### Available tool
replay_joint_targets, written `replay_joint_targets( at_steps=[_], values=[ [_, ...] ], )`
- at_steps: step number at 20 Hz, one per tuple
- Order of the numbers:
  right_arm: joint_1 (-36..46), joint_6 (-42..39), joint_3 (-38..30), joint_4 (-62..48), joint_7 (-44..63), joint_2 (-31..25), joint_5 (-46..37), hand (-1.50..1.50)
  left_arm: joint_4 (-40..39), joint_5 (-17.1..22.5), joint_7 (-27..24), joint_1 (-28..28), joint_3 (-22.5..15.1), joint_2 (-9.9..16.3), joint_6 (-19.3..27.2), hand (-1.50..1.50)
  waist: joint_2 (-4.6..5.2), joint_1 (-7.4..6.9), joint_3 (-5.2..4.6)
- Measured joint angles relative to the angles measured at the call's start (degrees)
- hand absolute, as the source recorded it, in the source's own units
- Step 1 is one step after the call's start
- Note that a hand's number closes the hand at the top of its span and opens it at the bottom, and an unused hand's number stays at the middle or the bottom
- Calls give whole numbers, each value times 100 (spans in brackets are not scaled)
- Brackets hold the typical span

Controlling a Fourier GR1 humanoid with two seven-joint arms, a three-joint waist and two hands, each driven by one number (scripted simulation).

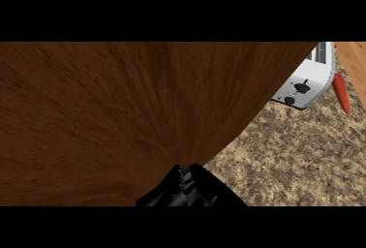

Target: Pick up the wine, place it into the cabinet and close the cabinet

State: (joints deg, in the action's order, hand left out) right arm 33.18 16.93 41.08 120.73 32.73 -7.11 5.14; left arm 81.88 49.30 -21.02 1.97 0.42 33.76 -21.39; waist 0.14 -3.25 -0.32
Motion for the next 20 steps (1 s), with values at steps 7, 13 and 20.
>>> replay_joint_targets(
  at_steps=[7, 13, 20],
  values=[
    [1871, 511, -555, -1861, -43, 575, 652, 150, -127, 29, 15, 69, 256, 56, -198, -150, -1, 107, 19],
    [2392, 404, -1074, -3021, -593, 682, 1350, 150, -273, -7, 119, -80, 424, -1, -259, -150, -2, 194, 25],
    [2164, -56, -1481, -3670, -1219, 712, 1537, 150, -368, -128, 143, -87, 629, -51, -371, -150, -70, 234, 10]
  ],
)
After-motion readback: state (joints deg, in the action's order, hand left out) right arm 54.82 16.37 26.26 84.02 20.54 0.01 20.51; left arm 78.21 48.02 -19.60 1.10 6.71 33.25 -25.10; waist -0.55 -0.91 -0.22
